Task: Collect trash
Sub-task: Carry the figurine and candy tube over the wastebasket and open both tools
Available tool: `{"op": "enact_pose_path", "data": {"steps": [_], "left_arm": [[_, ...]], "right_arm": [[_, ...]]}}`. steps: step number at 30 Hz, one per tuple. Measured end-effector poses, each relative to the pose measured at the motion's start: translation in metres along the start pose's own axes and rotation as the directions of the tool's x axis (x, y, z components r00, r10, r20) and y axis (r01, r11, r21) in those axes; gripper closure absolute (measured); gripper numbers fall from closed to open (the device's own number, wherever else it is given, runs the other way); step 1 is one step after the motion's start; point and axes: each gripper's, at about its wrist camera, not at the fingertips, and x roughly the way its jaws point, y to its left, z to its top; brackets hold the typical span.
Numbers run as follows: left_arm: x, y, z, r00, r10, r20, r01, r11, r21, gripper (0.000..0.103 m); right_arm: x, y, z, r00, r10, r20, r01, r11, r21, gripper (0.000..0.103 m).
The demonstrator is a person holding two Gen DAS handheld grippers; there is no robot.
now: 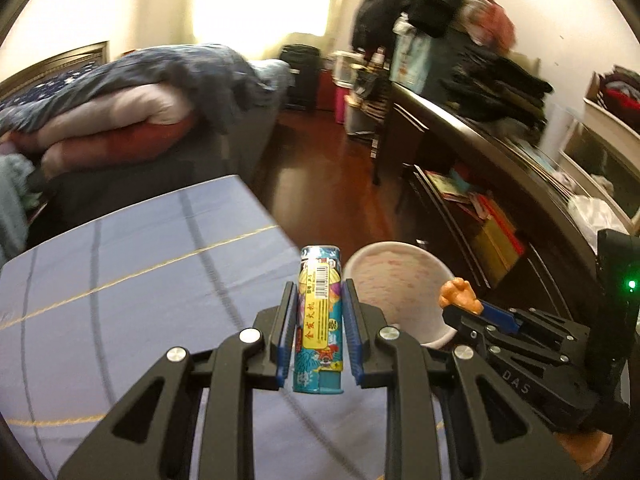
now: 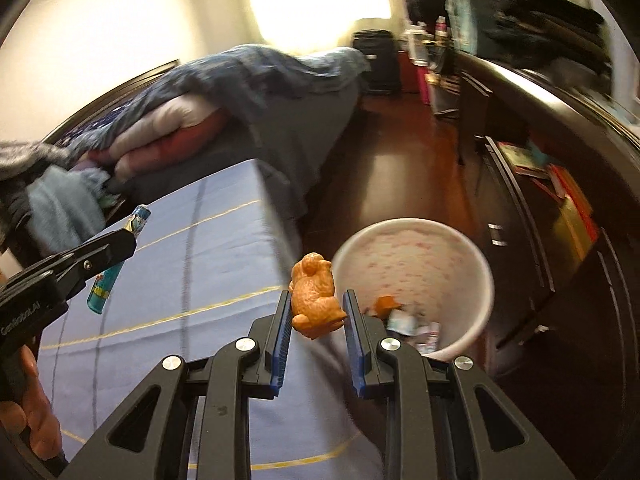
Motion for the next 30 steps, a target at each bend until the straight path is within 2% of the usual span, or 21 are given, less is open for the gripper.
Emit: {"op": "enact_pose_path", "data": {"steps": [8,11,15,22,25,30], "left_arm": [[0.057,-0.045,0.022,0.994,-0.101,-0.040,0.103,0.992,0.067,0.080],[0.085,-0.057,0.030,0.983,-0.170,-0.073,0.174,0.983,0.054,0.080],[0.118,-0.070,0.035,0.973,-0.204,-0.105,0.210,0.976,0.051,0.080],[0.161,-0.082,0.043,0.966,-0.219,-0.136,0.226,0.974,0.037,0.079],[0.171,-0.081,0.046,0.969,-0.214,-0.123,0.220,0.975,0.031,0.075],[0.178,-0.077,0.049,0.967,-0.228,-0.112,0.231,0.973,0.014,0.058]], "right_arm": [[0.008,-0.052,0.006,0.996,-0.085,0.015,0.084,0.993,0.077,0.077],[0.014,-0.068,0.010,0.994,-0.106,0.027,0.103,0.990,0.100,0.077],[0.026,-0.086,0.015,0.990,-0.135,0.029,0.130,0.984,0.121,0.077],[0.061,-0.111,0.020,0.985,-0.172,0.004,0.170,0.976,0.139,0.077],[0.074,-0.115,0.021,0.982,-0.186,-0.008,0.186,0.973,0.135,0.077],[0.087,-0.120,0.019,0.983,-0.181,-0.021,0.182,0.974,0.137,0.076]]}}
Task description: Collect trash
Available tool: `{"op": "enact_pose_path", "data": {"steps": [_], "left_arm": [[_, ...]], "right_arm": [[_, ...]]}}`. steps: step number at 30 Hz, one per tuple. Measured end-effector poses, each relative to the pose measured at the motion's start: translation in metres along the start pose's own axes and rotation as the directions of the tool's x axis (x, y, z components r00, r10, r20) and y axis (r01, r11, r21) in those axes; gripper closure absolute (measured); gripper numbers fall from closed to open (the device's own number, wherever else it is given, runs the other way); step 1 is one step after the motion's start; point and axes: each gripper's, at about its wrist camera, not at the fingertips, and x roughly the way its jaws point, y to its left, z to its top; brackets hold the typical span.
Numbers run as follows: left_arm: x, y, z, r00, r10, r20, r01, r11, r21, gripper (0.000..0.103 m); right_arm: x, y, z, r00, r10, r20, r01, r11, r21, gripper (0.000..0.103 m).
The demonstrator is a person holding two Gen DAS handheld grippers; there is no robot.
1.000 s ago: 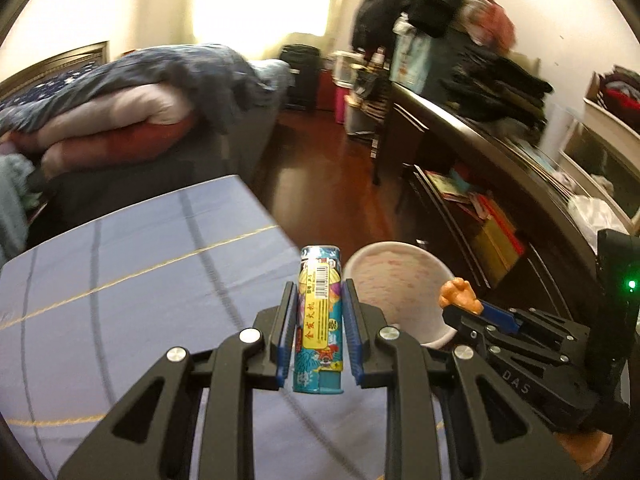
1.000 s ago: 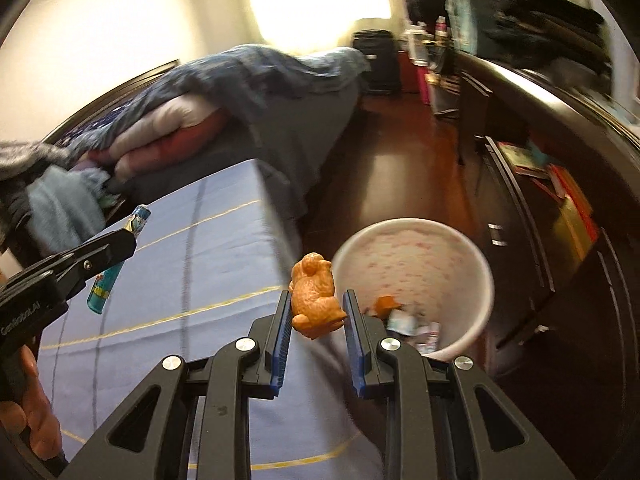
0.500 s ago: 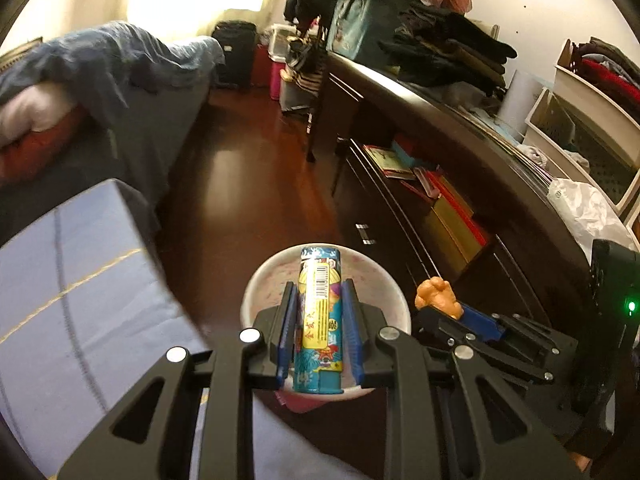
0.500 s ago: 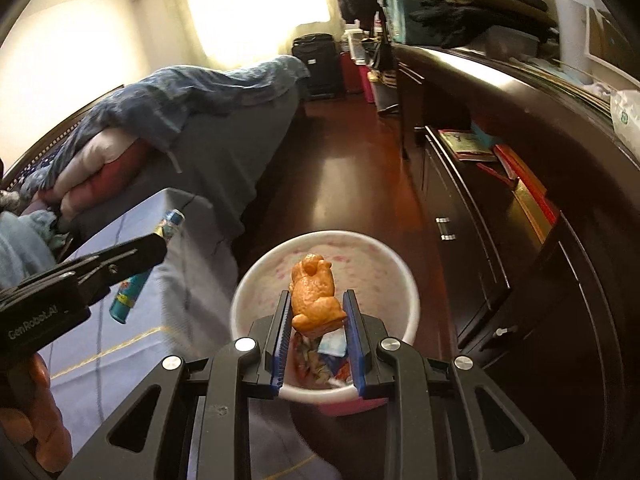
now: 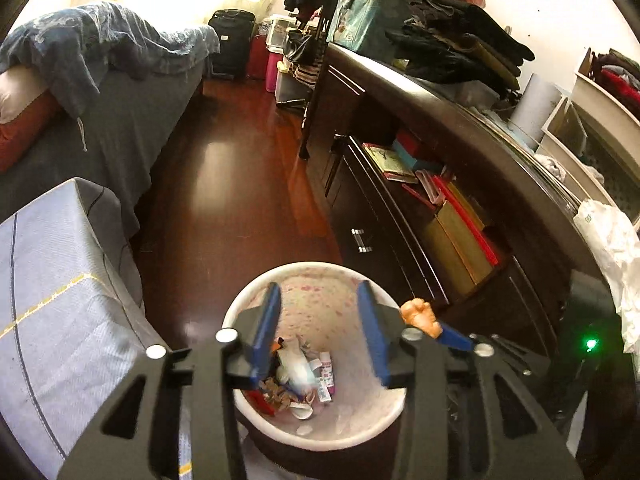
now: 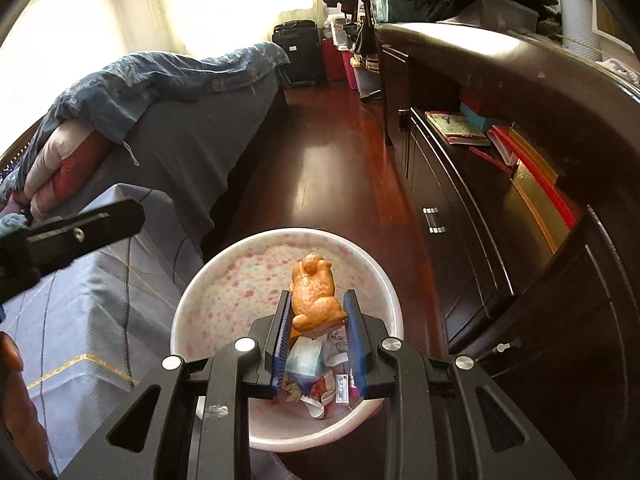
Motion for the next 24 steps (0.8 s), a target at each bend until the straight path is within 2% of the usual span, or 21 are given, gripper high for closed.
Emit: {"op": "enact_pose_path", "data": {"steps": [3,5,8,12,14,17,20,23,24], "left_arm": [[-0.002,0.002,0.000,1.000,0.012,0.007,-0.012,1.000,0.002,0.053],[-0.006,0.004,0.000,1.000,0.021,0.015,-0.021,1.000,-0.002,0.048],[-0.013,0.006,-0.001,0.999,0.038,0.029,-0.038,0.999,-0.002,0.043],[-0.031,0.010,-0.002,0.993,0.110,0.050,-0.109,0.994,-0.010,0.024],[-0.045,0.013,-0.003,0.983,0.169,0.071,-0.168,0.986,-0.015,0.018],[-0.065,0.018,-0.005,0.968,0.234,0.086,-0.233,0.972,-0.023,0.012],[-0.089,0.024,-0.009,0.948,0.301,0.101,-0.299,0.954,-0.038,0.008],[-0.120,0.030,-0.015,0.919,0.372,0.131,-0.368,0.928,-0.056,0.004],[-0.127,0.031,-0.016,0.913,0.385,0.136,-0.380,0.923,-0.061,0.004]], "right_arm": [[0.005,-0.001,0.000,1.000,0.005,-0.010,-0.005,1.000,0.005,0.074],[0.005,0.000,-0.001,1.000,0.006,-0.009,-0.006,1.000,0.005,0.064],[0.004,0.003,-0.001,1.000,0.004,-0.003,-0.004,1.000,0.001,0.059],[-0.003,0.009,-0.001,1.000,-0.011,-0.006,0.011,1.000,0.001,0.052],[-0.011,0.013,-0.002,1.000,-0.029,-0.006,0.029,1.000,0.003,0.044],[-0.025,0.021,-0.004,1.000,-0.010,-0.005,0.010,1.000,0.016,0.035],[-0.044,0.036,-0.008,1.000,0.016,0.003,-0.016,1.000,0.016,0.025],[-0.062,0.054,-0.012,0.999,0.044,0.018,-0.044,0.999,-0.002,0.014],[-0.070,0.062,-0.014,0.998,0.055,0.024,-0.054,0.998,-0.013,0.014]]}}
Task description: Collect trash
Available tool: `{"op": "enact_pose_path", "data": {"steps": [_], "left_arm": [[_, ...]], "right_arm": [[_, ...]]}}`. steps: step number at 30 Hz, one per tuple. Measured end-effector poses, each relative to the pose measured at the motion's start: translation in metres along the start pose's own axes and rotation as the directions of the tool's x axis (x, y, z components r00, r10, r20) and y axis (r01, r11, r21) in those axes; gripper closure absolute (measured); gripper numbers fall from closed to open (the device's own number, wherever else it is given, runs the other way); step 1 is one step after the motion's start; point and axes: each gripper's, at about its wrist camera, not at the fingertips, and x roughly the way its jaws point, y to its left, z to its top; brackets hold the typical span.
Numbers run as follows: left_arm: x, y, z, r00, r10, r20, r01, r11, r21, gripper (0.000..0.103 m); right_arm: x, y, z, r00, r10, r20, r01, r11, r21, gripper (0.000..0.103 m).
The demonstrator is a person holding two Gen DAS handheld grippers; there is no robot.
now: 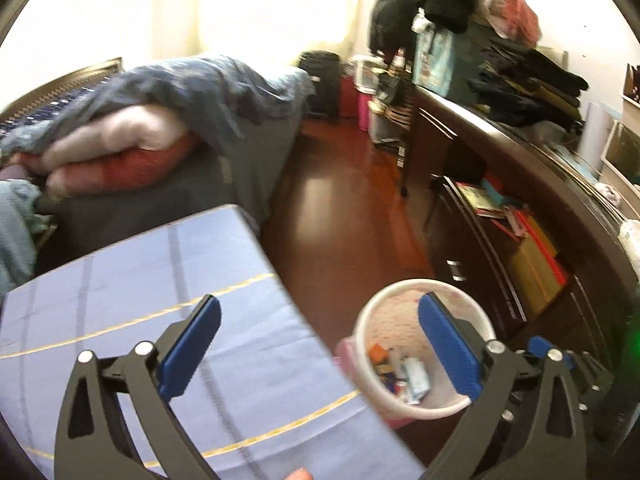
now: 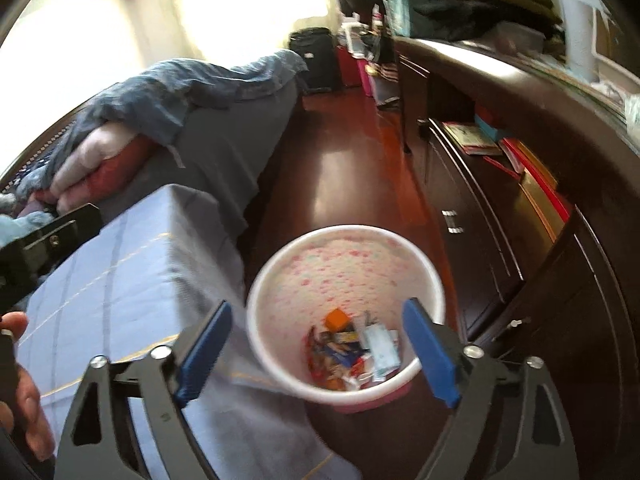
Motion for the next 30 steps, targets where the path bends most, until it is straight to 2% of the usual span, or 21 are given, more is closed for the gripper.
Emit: {"op": "enact_pose_path", "data": {"steps": [6,11,15,19,24,30], "left_arm": [[-0.050,0.041,-0.006,0.998,0.068,0.015,-0.067,0.995,-0.073,0.003],[-0.102,0.085,-0.022,0.983,0.183,0.022,-0.178,0.972,-0.156,0.003],[-0.149,0.125,-0.042,0.957,0.289,0.014,-0.280,0.936,-0.213,0.003],[-0.198,0.157,-0.061,0.924,0.382,0.019,-0.363,0.892,-0.268,0.003],[-0.256,0.184,-0.081,0.903,0.427,0.042,-0.389,0.856,-0.341,0.003],[-0.321,0.194,-0.098,0.872,0.478,0.101,-0.407,0.826,-0.391,0.003]], "right_arm": [[-0.040,0.043,-0.004,0.998,0.051,0.038,-0.048,0.996,-0.076,0.010],[-0.077,0.090,-0.016,0.992,0.106,0.068,-0.093,0.980,-0.174,0.004],[-0.104,0.131,-0.032,0.983,0.170,0.072,-0.147,0.956,-0.255,0.004],[-0.126,0.163,-0.043,0.973,0.222,0.066,-0.191,0.931,-0.313,0.004],[-0.156,0.191,-0.054,0.962,0.262,0.081,-0.215,0.904,-0.370,0.004],[-0.202,0.212,-0.064,0.941,0.317,0.120,-0.245,0.881,-0.405,0.004]]}}
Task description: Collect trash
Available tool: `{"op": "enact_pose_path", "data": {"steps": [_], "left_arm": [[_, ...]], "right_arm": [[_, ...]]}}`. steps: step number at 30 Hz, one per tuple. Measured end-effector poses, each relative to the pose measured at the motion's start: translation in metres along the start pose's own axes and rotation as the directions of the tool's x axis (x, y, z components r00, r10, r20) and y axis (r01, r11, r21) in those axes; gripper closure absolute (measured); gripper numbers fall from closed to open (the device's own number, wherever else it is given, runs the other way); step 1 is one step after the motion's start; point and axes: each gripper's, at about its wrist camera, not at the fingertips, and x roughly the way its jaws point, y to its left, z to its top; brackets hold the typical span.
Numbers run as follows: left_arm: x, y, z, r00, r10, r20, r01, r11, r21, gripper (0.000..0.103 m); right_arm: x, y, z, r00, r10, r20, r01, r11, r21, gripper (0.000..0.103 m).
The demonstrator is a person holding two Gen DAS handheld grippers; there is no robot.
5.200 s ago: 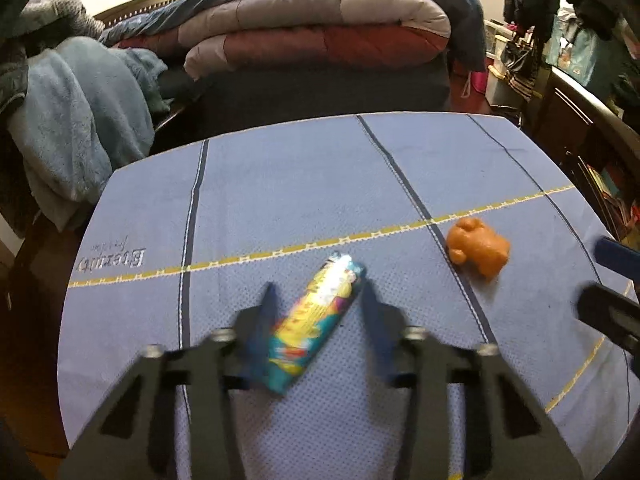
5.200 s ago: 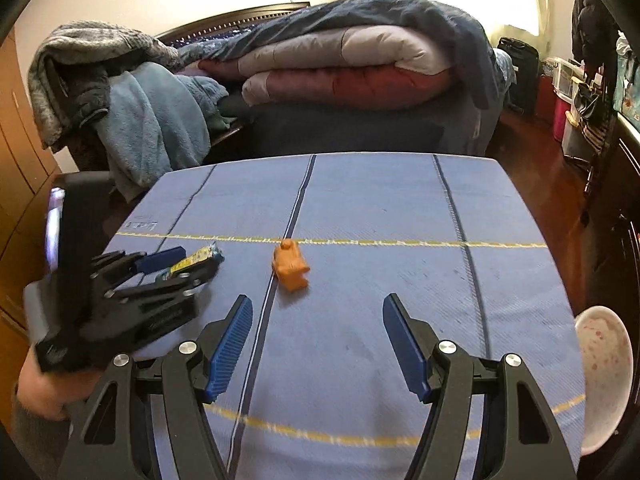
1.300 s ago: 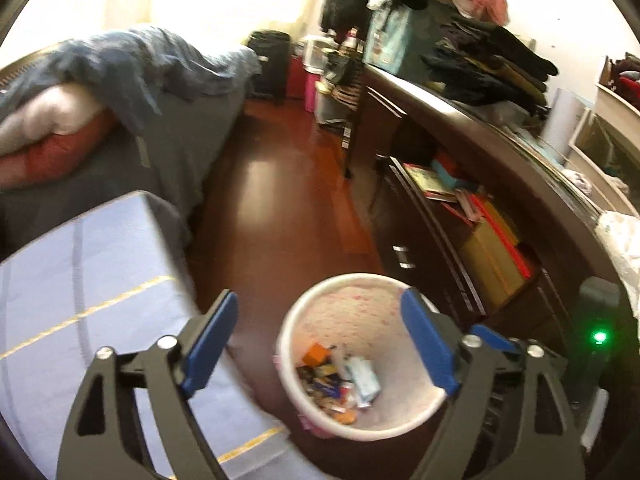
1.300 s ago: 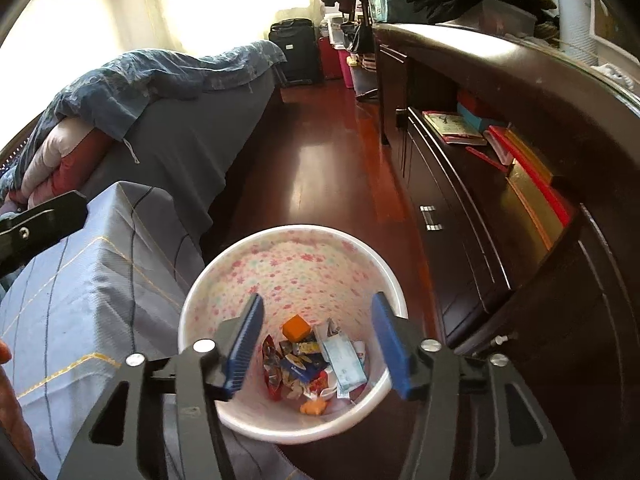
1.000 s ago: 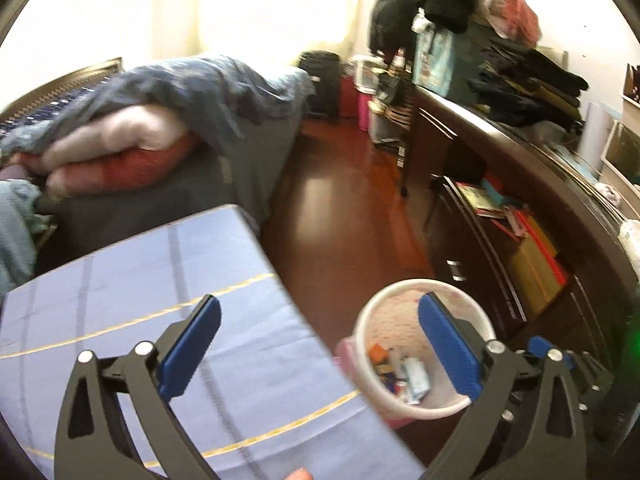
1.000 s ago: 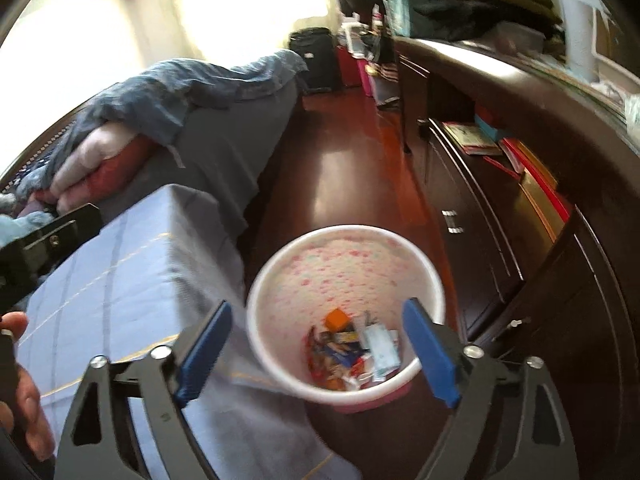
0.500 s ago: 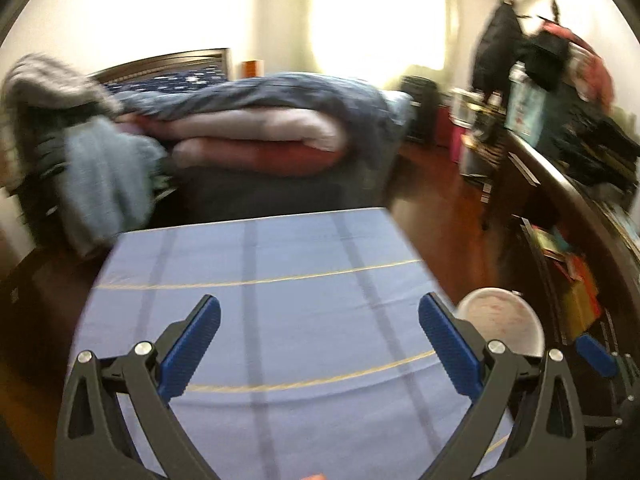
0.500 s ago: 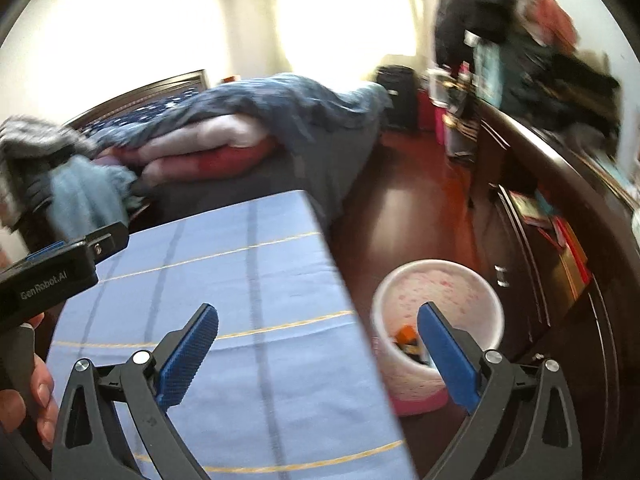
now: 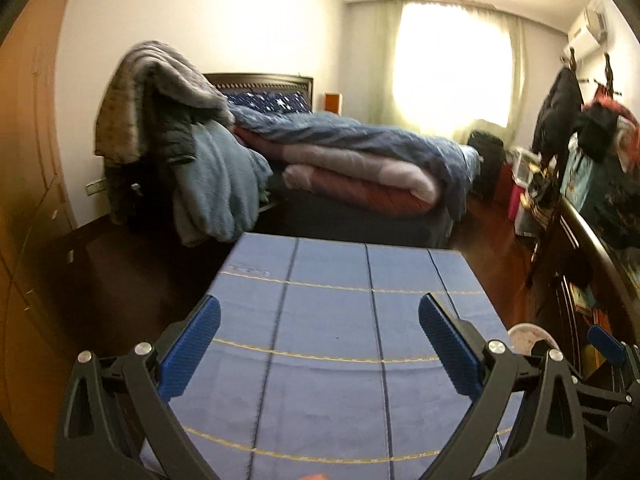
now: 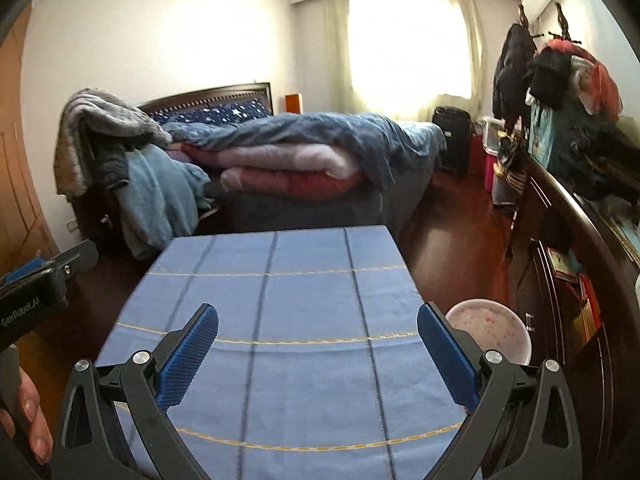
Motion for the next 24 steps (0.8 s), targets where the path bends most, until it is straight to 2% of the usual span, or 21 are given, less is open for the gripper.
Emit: {"op": "enact_pose_path", "data": {"steps": [3,11,24], "left_arm": [[-0.023,0.011,0.001,0.999,0.013,0.034,-0.012,1.000,-0.013,0.003],[-0.061,0.027,0.006,0.995,0.011,0.101,-0.009,1.000,-0.023,0.003],[-0.094,0.036,0.009,0.987,0.008,0.160,-0.002,0.999,-0.032,0.003]], "right_arm": [[-0.017,0.010,0.003,1.000,0.001,0.022,-0.001,1.000,-0.005,0.004],[-0.053,0.033,0.005,0.985,-0.116,0.130,0.123,0.991,-0.049,0.004],[-0.074,0.042,0.007,0.989,-0.038,0.143,0.047,0.997,-0.059,0.004]]}}
